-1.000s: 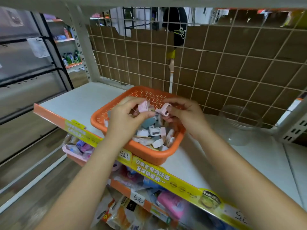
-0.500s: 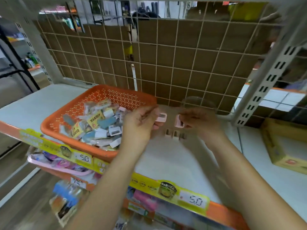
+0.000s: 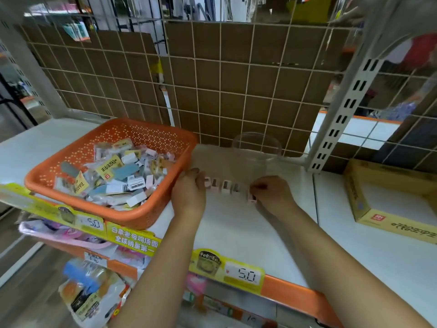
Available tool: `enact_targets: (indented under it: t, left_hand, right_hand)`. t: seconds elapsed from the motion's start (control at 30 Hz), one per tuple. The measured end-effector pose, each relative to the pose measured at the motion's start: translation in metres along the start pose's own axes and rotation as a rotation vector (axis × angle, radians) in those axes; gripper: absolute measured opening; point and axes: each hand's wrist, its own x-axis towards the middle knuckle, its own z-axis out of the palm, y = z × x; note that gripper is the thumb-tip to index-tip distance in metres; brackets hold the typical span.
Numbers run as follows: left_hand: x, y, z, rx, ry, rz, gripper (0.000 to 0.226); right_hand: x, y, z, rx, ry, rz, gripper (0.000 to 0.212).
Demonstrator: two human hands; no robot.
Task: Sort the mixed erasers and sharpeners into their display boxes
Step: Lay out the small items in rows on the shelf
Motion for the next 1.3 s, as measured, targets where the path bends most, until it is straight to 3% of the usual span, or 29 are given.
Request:
enact_targets:
  t: [0.2, 0.33, 0.5, 0.6, 0.7, 0.97, 1.1, 1.3]
  left_hand:
    - [-0.002, 0.004, 0.004, 0.235, -0.081, -0.029, 0.032]
    - [-0.005, 0.004, -0.008, 0.236, -0.134, -0.043, 0.036]
    - [-0.014, -0.004, -0.031, 0.154, -0.326, 0.125, 0.034]
    - [-0.007, -0.006, -0.034, 0.240, -0.425, 0.193, 0.031]
    - [-0.001, -0.002, -0.029, 0.309, -0.412, 0.192, 0.020]
    - [0.005, 0.009, -0.025, 0.360, -0.378, 0.178, 0.023]
    - [0.000, 0.027, -0.039, 0.450, -0.286, 0.292, 0.036]
    - [0.004, 0.063, -0.072, 0.428, -0.160, 0.365, 0.039]
  right_hand:
    - [-0.006, 0.003, -0.001, -0.034, -0.009, -0.023, 0.014]
    - [-0.011, 0.007, -0.002, -0.056, -0.058, -0.081, 0.019]
    - [-0.010, 0.011, -0.003, -0.115, -0.108, -0.120, 0.021]
    - [-0.009, 0.010, -0.003, -0.143, -0.101, -0.127, 0.017]
    - [-0.007, 0.008, 0.000, -0.159, -0.083, -0.118, 0.021]
    - [-0.013, -0.003, -0.003, -0.280, -0.060, -0.112, 0.017]
    - [-0.022, -0.018, -0.019, -0.295, -0.013, -0.194, 0.033]
    - [-0.027, -0.057, -0.031, -0.268, 0.082, -0.351, 0.033]
